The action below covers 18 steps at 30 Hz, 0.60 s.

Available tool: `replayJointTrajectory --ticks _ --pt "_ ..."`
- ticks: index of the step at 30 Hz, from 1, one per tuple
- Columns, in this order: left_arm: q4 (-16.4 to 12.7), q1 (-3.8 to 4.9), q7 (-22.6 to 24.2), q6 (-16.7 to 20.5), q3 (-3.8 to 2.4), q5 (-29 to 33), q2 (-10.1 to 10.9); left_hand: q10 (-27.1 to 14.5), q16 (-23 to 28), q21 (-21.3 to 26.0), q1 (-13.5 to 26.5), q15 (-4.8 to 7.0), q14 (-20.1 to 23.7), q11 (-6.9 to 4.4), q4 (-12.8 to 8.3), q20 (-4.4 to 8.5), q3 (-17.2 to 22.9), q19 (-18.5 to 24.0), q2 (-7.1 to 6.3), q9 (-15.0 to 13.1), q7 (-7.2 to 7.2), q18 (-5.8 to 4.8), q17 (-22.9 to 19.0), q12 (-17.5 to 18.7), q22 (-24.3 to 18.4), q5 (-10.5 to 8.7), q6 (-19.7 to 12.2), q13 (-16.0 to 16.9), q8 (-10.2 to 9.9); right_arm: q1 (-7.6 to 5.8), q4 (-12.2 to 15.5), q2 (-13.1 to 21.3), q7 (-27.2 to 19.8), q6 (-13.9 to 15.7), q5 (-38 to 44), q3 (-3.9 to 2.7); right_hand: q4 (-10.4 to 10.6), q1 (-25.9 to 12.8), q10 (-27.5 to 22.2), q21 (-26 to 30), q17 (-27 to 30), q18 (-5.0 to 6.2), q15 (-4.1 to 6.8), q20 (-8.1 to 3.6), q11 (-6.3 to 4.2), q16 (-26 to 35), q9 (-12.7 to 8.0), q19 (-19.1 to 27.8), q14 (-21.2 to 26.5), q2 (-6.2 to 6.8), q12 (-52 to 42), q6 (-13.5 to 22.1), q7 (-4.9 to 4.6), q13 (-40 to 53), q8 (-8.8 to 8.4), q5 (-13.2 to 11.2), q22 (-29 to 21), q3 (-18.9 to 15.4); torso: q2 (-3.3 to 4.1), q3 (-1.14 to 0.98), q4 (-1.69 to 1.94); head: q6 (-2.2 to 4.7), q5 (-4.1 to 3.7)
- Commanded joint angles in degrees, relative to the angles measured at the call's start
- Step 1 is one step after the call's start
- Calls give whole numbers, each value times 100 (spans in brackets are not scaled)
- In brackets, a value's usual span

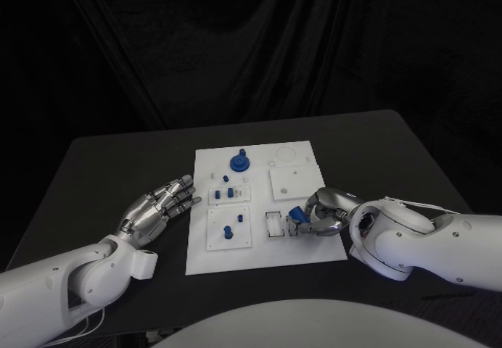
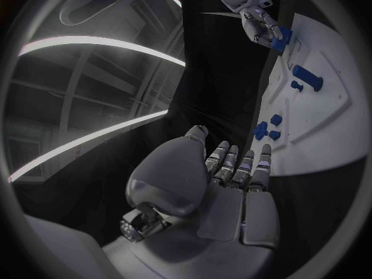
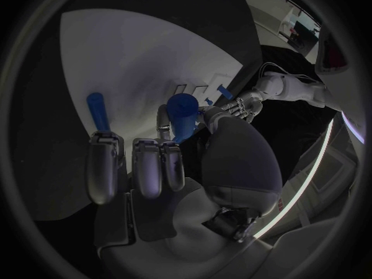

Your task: Assemble the parts on the task board

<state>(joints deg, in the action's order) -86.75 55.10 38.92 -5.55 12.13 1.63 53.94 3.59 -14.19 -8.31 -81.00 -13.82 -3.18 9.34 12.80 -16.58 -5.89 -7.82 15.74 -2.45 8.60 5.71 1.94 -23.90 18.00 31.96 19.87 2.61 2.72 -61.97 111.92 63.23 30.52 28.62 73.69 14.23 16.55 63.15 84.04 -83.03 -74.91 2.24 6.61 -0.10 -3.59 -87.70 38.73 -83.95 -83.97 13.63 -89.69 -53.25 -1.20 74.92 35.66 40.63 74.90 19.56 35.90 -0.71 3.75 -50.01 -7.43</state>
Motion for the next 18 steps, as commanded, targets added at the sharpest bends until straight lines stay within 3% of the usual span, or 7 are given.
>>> replayJointTrajectory --ticks 1,5,8,15,18 --pt "-8 -9 320 -89 -4 4 -6 -5 -39 24 1 18 16 31 14 -16 15 -17 -18 -8 157 35 9 -30 -5 -13 49 7 23 6 66 -1 -318 551 -820 -3 -165 128 596 -14 -976 -46 47 -47 -34 -5 262 -330 -505 -231 -31 -71 131 1508 38 -84 1277 237 -1 0 1 1 38" --pt "-9 -9 316 -88 -4 4 -8 -5 -39 24 1 18 16 31 14 -16 15 -17 -18 -8 157 35 9 -30 -5 -13 49 7 23 6 81 -39 -336 559 -991 -3 -15 -37 596 -6 -968 -43 41 -48 -24 -3 326 -324 -503 -294 -31 -38 118 1508 42 -308 1272 202 -1 0 0 1 66" --pt "-14 -9 317 -86 -4 4 -7 -5 -39 24 1 18 16 31 14 -16 15 -17 -18 -8 157 35 9 -30 -5 -13 49 7 23 6 75 -72 -345 552 -1039 -3 5 -147 596 -4 -957 -42 37 -45 -19 0 362 -322 -501 -349 -31 -34 113 1508 34 -557 1270 165 -1 0 1 1 75" --pt "-21 -9 315 -88 -4 4 -5 -5 -45 22 0 16 16 32 15 -15 21 -19 -20 -9 160 37 9 -36 1 -11 57 7 25 7 7 -207 -264 441 -1083 -3 10 -222 596 15 -932 -36 28 -39 -5 10 370 -312 -496 -387 -31 14 95 1508 -17 -727 1262 142 -2 1 1 1 95" --pt "-23 -9 314 -90 -4 4 -4 -5 -45 22 0 16 16 32 15 -15 21 -19 -20 -9 160 37 9 -36 1 -11 57 7 25 7 -33 -269 -172 319 -1037 -2 12 -316 596 45 -898 -29 10 -25 17 24 363 -297 -490 -418 -31 46 70 1508 -72 -970 1251 91 0 1 2 1 106"
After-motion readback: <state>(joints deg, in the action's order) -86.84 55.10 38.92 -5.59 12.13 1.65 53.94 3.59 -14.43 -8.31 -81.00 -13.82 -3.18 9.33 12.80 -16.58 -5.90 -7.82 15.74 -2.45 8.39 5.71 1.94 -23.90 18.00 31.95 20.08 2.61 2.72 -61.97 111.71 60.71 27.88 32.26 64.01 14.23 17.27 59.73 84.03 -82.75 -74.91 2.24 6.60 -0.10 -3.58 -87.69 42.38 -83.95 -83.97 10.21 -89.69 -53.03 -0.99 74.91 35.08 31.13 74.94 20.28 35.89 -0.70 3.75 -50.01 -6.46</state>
